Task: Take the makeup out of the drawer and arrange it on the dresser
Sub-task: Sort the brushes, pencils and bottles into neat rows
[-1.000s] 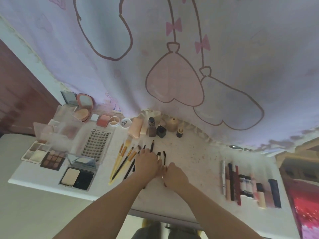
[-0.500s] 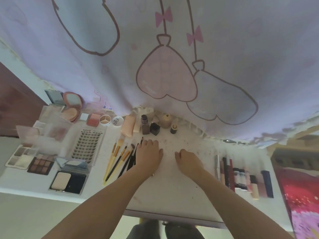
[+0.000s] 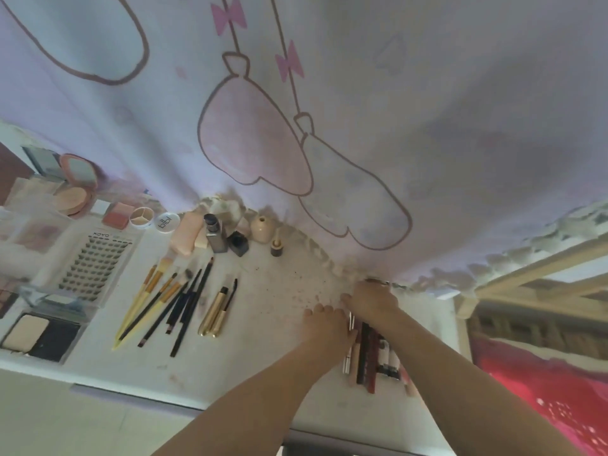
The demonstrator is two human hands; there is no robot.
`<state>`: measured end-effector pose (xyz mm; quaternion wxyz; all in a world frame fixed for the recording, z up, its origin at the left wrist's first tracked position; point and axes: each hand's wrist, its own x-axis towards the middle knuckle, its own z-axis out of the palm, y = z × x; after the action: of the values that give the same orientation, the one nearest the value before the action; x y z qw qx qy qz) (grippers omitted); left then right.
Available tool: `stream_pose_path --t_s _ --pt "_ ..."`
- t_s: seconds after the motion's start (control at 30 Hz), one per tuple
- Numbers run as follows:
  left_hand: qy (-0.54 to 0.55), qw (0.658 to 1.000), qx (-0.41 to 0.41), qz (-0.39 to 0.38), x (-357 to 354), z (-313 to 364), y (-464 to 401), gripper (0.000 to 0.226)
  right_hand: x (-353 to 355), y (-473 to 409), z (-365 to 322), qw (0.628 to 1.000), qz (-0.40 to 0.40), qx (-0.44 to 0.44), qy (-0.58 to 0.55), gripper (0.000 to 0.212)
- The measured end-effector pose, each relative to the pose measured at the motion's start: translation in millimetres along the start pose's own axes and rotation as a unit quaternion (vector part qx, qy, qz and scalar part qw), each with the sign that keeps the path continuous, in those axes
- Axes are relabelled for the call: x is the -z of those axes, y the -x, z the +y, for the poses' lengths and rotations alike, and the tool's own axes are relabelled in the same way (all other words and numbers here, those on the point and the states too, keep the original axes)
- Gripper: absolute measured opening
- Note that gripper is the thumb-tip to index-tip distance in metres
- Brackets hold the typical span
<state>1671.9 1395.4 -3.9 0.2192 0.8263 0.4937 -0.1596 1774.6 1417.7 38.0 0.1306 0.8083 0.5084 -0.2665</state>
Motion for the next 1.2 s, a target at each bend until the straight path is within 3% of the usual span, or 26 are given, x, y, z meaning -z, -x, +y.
stream_pose_path --t_s 0.17,0.27,0.37,0.43,0.6,0.7,0.83,1.0,1.13,1.2 --pt "0.062 0.997 0.028 0.026 2.5 -4.7 0.0 0.042 -2.8 -3.9 -8.7 0.999 -0.044 0.027 -0.017 0.032" --pt "0.142 0.988 0.019 0.063 17.2 -19.0 11.1 0.028 5.7 0.1 -16.6 0.994 -0.068 0.063 -0.06 0.037" --pt "0.245 0.964 0.007 0.1 36.2 -43.2 26.7 0.012 23.8 10.8 -28.7 0.969 -0.081 0.097 -0.214 0.035" --pt "0.276 0.954 -0.008 0.119 52.4 -59.8 39.7 0.018 38.6 21.8 -38.8 0.938 -0.069 0.123 -0.316 0.029" --pt "0.241 0.959 -0.065 0.133 97.2 -97.8 70.7 0.025 59.0 59.8 -60.9 0.905 -0.015 0.225 -0.361 0.02" --pt "0.205 0.965 -0.09 0.136 113.7 -118.2 87.6 0.025 64.8 77.2 -67.6 0.895 -0.05 0.265 -0.356 0.008" --pt "0.152 0.969 -0.119 0.151 128.6 -134.6 103.6 0.026 75.2 92.2 -77.4 0.911 -0.076 0.232 -0.332 0.042" --pt "0.118 0.974 -0.13 0.145 135.8 -146.5 114.8 0.023 75.6 101.6 -87.4 0.915 -0.064 0.245 -0.313 0.016" --pt "0.105 0.972 -0.135 0.163 138.6 -152.9 117.8 0.022 76.5 109.1 -94.2 0.911 -0.088 0.203 -0.347 0.039" --pt "0.094 0.972 -0.137 0.167 138.7 -154.3 117.6 0.022 76.8 110.6 -94.3 0.913 -0.083 0.217 -0.335 0.029"
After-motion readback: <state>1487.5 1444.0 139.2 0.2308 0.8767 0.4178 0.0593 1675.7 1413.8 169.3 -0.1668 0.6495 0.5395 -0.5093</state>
